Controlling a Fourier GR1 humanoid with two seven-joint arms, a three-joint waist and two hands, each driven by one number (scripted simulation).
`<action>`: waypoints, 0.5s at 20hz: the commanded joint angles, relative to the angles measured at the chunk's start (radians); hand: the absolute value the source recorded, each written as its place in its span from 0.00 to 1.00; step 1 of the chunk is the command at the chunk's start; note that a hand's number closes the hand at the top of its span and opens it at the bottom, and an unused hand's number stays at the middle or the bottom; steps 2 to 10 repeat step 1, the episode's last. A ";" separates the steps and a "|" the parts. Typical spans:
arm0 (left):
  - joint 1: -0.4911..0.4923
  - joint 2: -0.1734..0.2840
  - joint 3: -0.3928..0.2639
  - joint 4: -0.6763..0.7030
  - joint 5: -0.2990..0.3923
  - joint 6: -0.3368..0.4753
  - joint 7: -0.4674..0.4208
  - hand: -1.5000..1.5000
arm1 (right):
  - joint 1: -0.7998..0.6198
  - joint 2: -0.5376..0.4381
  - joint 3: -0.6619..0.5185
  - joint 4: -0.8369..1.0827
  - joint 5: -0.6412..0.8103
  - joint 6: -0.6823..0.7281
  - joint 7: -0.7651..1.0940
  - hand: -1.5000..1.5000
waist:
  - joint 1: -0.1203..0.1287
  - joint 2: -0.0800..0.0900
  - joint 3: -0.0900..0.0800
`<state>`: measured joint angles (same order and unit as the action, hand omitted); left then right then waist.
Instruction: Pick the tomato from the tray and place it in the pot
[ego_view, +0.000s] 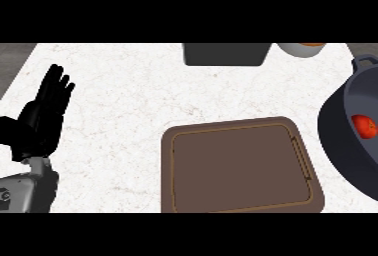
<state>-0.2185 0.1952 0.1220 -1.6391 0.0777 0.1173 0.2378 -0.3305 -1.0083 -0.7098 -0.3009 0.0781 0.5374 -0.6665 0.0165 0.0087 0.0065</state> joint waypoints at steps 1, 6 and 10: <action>-0.024 0.018 0.010 0.025 0.001 -0.014 -0.001 0.50 | -0.009 -0.016 0.007 0.032 -0.003 0.118 -0.089 0.00 | 0.001 0.000 0.000; -0.024 0.018 0.010 0.025 0.001 -0.014 -0.001 0.50 | -0.009 -0.016 0.007 0.032 -0.003 0.118 -0.089 0.00 | 0.001 0.000 0.000; -0.024 0.018 0.010 0.025 0.001 -0.014 -0.001 0.50 | -0.009 -0.016 0.007 0.032 -0.003 0.118 -0.089 0.00 | 0.001 0.000 0.000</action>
